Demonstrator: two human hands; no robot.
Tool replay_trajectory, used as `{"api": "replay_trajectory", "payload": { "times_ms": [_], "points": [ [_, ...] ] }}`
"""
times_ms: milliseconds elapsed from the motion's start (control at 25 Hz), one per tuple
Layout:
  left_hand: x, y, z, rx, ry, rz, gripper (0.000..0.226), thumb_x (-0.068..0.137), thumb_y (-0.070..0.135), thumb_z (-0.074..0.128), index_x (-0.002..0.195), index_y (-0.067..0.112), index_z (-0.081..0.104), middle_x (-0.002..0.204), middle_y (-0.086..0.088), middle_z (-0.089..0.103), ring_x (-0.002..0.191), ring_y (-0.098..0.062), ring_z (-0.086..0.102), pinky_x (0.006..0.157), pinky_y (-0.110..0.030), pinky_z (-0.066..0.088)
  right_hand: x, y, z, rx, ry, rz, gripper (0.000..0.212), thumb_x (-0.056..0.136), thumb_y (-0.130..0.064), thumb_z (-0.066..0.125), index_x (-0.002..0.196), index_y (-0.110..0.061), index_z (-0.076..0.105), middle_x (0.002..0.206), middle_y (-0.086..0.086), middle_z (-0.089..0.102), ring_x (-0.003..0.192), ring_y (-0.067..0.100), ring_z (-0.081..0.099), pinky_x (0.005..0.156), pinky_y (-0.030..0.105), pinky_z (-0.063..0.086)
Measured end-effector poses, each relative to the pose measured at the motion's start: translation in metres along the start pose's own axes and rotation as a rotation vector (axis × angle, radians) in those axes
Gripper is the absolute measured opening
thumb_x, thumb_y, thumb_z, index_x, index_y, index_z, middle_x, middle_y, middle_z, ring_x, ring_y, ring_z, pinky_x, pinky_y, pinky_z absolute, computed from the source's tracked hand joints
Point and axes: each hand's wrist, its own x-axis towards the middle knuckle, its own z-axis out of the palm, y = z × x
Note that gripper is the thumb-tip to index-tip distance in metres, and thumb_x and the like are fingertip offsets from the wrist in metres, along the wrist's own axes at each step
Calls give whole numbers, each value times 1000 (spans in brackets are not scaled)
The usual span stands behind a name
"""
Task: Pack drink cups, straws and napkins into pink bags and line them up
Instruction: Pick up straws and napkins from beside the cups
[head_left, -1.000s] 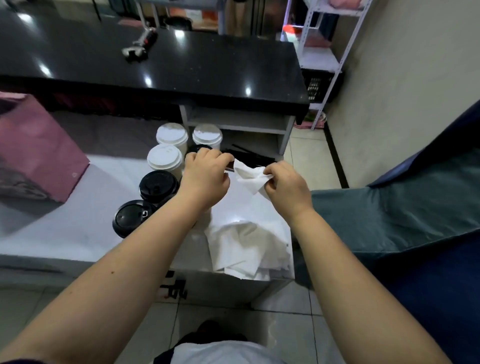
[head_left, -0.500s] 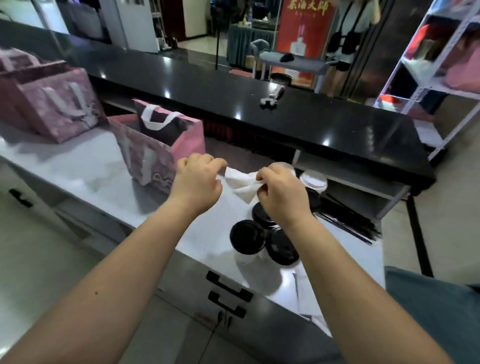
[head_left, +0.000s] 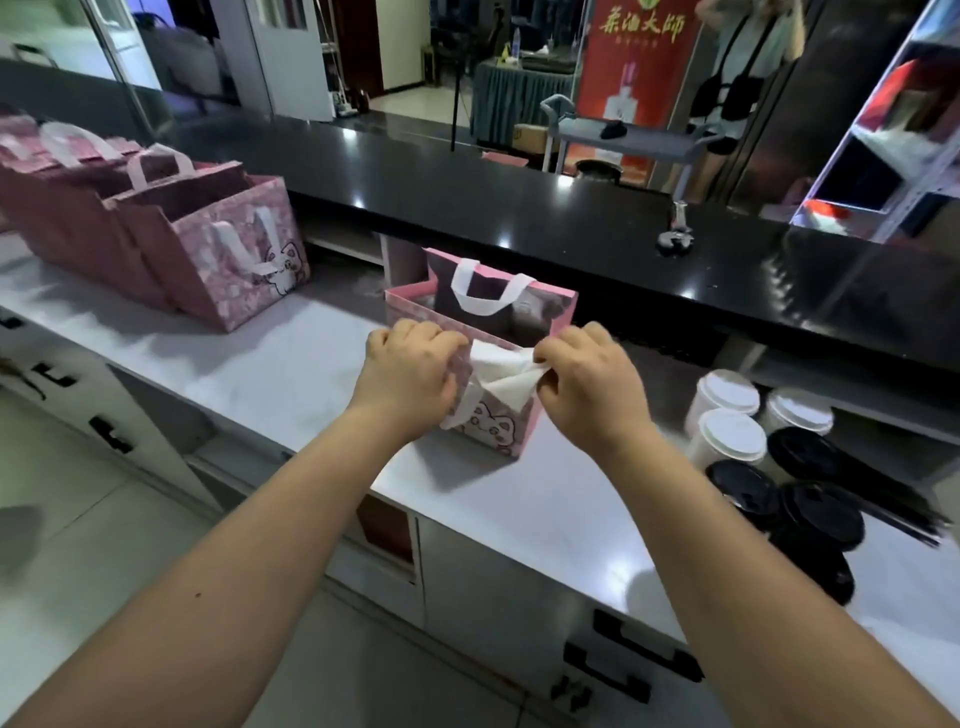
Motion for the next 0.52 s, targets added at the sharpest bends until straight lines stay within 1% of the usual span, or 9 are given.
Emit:
{"api": "replay_trajectory", "payload": {
  "times_ms": [120, 240, 320, 400, 480, 520],
  "points": [
    [43, -27, -3, -1, 0, 31, 44, 80, 22, 58, 124, 23, 58, 119, -1, 59, 117, -27, 47, 95, -41, 29, 45, 7, -3, 31, 97, 53, 14, 73, -2, 62, 85, -3, 67, 81, 10, 63, 77, 32, 49, 63, 41, 46],
    [85, -51, 6, -34, 3, 23, 42, 82, 24, 59, 124, 25, 57, 118, 2, 59, 116, -25, 47, 97, -42, 30, 82, 15, 14, 95, 147, 142, 14, 77, -7, 64, 91, -5, 68, 84, 7, 64, 82, 29, 49, 68, 41, 46],
    [106, -64, 17, -50, -22, 16, 38, 83, 30, 62, 120, 27, 59, 116, 4, 60, 115, -24, 48, 97, -42, 32, 95, 19, 33, 150, 103, 206, 16, 80, -9, 63, 95, -8, 68, 89, 5, 64, 88, 26, 50, 72, 41, 47],
    [125, -76, 31, -40, -93, 38, 35, 81, 36, 65, 116, 30, 61, 112, 7, 63, 114, -22, 50, 95, -41, 34, 107, 26, 54, 199, 24, 256, 16, 82, -10, 62, 98, -11, 67, 93, 2, 64, 92, 22, 51, 75, 40, 48],
    [143, -85, 44, -85, -185, 92, 37, 77, 38, 69, 112, 30, 63, 108, 9, 63, 114, -20, 50, 95, -39, 35, 115, 33, 73, 259, -103, 295, 16, 83, -11, 62, 98, -14, 67, 95, 0, 64, 93, 20, 53, 76, 40, 50],
    [151, -89, 50, -140, -219, 124, 41, 75, 37, 71, 114, 30, 63, 110, 10, 63, 116, -18, 49, 97, -39, 36, 118, 36, 82, 273, -182, 299, 17, 82, -11, 60, 97, -16, 67, 95, 1, 64, 92, 20, 55, 75, 41, 51]
  ]
}}
